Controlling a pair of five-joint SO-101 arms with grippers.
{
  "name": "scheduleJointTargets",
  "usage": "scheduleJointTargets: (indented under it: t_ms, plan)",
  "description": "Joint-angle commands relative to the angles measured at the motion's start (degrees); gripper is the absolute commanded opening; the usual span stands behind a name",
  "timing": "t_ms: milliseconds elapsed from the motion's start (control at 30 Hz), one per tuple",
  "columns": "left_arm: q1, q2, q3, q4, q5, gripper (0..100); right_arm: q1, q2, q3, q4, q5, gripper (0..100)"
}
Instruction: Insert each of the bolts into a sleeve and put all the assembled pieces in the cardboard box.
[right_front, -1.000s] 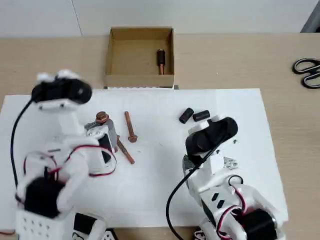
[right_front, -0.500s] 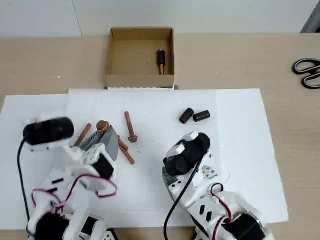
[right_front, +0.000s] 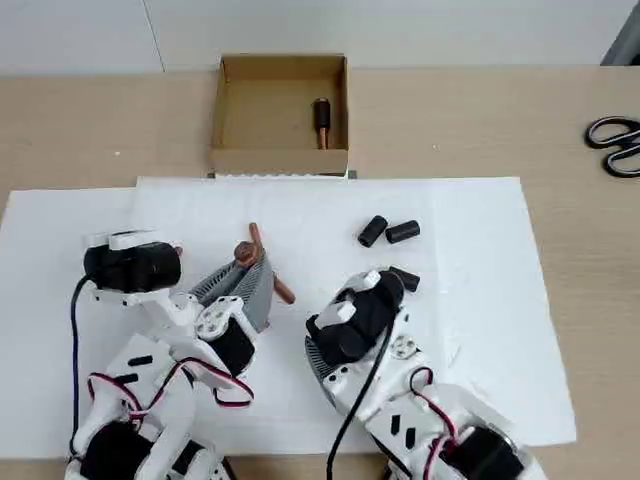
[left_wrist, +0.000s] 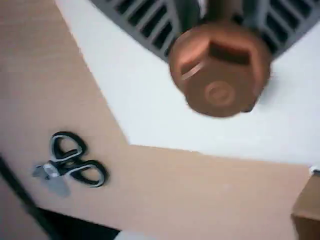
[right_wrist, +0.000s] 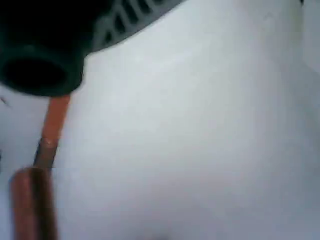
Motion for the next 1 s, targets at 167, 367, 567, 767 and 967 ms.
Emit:
scheduleJointTargets:
  t_ms: [167, 367, 567, 767, 967]
  plan:
    - [6.1, -0.5, -0.7, -2.5, 0.2, 0, -0.3, -0.5, 0.5, -3.8, 0.7, 0.3]
    - [6.2, -0.4, -0.7, -2.5, 0.2, 0, -0.1, -0.4, 0.8, -3.6, 0.7, 0.3]
    - [6.2, -0.3, -2.2, -1.8, 0.1, 0, 0.0, -0.8, 2.5, -3.9, 2.3, 0.3]
    - [8.9, -0.2, -4.8, 3.3, 0.1, 0, 0.1, -0.8, 3.3, -6.7, 3.3, 0.3]
    - [9.1, -0.2, -4.8, 3.9, -1.6, 0, 0.1, -0.8, 5.0, -10.2, 6.3, 0.3]
